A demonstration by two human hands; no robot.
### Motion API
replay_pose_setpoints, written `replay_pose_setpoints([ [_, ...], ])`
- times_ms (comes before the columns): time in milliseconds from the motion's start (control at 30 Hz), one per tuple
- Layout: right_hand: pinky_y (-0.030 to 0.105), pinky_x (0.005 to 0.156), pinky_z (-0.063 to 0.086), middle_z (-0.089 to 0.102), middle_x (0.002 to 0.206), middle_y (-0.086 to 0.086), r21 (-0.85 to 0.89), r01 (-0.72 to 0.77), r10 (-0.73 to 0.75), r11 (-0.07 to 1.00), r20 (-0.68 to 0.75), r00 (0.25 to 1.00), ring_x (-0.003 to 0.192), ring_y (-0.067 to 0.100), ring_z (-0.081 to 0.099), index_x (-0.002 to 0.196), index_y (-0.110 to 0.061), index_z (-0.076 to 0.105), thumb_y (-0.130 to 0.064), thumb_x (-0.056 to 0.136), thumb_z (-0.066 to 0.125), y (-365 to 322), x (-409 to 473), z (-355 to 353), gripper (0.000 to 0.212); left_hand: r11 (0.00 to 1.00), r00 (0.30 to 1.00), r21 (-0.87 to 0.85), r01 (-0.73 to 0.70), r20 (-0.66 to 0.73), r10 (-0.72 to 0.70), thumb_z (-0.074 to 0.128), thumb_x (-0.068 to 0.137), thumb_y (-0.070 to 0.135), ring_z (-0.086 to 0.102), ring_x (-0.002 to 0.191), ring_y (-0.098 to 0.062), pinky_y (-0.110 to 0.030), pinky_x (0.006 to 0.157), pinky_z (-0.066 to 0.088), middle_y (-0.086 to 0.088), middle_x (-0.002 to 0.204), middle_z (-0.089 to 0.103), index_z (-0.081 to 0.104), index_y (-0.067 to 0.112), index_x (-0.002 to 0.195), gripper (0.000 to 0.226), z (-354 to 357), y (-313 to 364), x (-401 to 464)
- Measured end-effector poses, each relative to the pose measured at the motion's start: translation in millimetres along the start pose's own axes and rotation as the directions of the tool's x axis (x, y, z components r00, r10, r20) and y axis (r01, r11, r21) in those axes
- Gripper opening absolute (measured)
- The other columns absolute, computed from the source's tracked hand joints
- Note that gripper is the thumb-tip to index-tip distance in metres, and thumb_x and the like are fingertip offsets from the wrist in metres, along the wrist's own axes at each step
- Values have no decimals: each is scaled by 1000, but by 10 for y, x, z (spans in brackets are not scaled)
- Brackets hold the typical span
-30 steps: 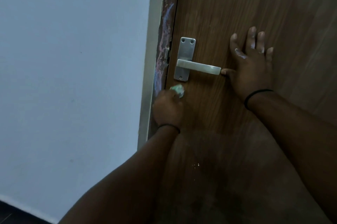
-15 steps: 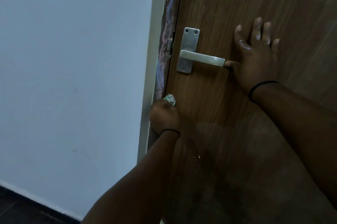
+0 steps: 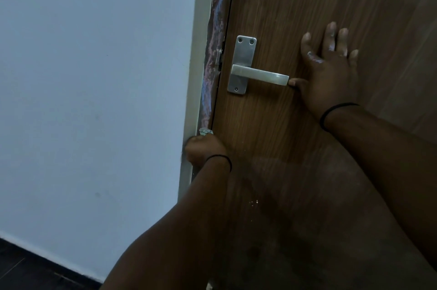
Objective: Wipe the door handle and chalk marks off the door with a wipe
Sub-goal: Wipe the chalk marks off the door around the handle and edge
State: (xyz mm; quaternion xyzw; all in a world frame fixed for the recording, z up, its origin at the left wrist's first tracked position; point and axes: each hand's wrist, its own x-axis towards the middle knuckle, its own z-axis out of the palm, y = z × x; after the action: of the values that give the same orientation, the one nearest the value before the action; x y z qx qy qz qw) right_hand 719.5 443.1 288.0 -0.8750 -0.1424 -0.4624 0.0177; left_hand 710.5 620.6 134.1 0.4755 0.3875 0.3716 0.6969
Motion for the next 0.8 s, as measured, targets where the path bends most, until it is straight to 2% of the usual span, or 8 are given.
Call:
replay_pose_setpoints([
  [133,57,117,10,-2,161,14,-8,21,-22,1000,-9,1000,147,34,-4,151,-28,16,-39,85,66,14,6,14,84,998,1000,-61,15,-21,-16,65,89,23,56,65,-15,-16,44,30,-12,84,73,74,1,88,24,16,55,-6],
  [300,57,117,9,-1,161,15,-12,30,-30,999,-19,999,147,35,-3,151,-28,16,-40,86,65,26,0,24,82,994,998,-107,17,-59,-23,60,90,12,63,75,-22,-25,62,42,-15,86,72,73,-2,90,19,44,136,-74],
  [433,57,117,8,-2,161,15,-14,38,-39,999,-15,999,147,35,-4,151,-28,16,-41,87,64,33,-9,34,81,983,998,-173,-65,4,66,64,88,13,68,75,-20,-26,60,51,-5,76,68,74,4,88,13,157,293,-85],
  [467,57,117,8,-2,161,15,-17,44,-45,999,-13,999,147,35,-4,151,-28,16,-41,87,63,30,-5,39,80,982,997,-171,-77,11,81,63,89,14,68,77,-22,-25,58,50,-5,77,67,73,4,89,14,199,367,-72],
  [533,57,117,10,-1,160,16,-38,44,-44,998,-17,999,147,36,-3,151,-28,16,-42,88,62,29,-10,32,80,988,997,-135,-78,4,79,60,90,18,68,84,-27,-29,64,51,-9,86,69,72,3,94,19,254,469,-80],
  [600,58,116,12,0,160,17,-40,39,-40,998,-13,999,147,36,-2,151,-27,17,-42,87,62,22,-25,14,80,976,993,-181,-121,-11,121,62,87,13,68,82,-29,-31,68,52,-12,85,73,75,5,87,15,253,480,-97],
  [667,58,116,12,1,160,17,-41,36,-37,999,-21,999,147,37,-1,151,-27,19,-42,87,63,16,-26,6,79,970,989,-194,-148,-1,150,63,83,7,68,77,-26,-26,67,50,-11,81,74,76,8,81,13,245,444,-95],
  [800,58,117,11,2,160,17,-38,37,-38,999,-23,999,147,36,-1,151,-27,20,-43,87,62,5,-16,30,78,971,995,-216,-100,2,102,64,83,9,67,71,-21,-23,65,49,-7,77,73,77,9,81,13,206,337,-48],
])
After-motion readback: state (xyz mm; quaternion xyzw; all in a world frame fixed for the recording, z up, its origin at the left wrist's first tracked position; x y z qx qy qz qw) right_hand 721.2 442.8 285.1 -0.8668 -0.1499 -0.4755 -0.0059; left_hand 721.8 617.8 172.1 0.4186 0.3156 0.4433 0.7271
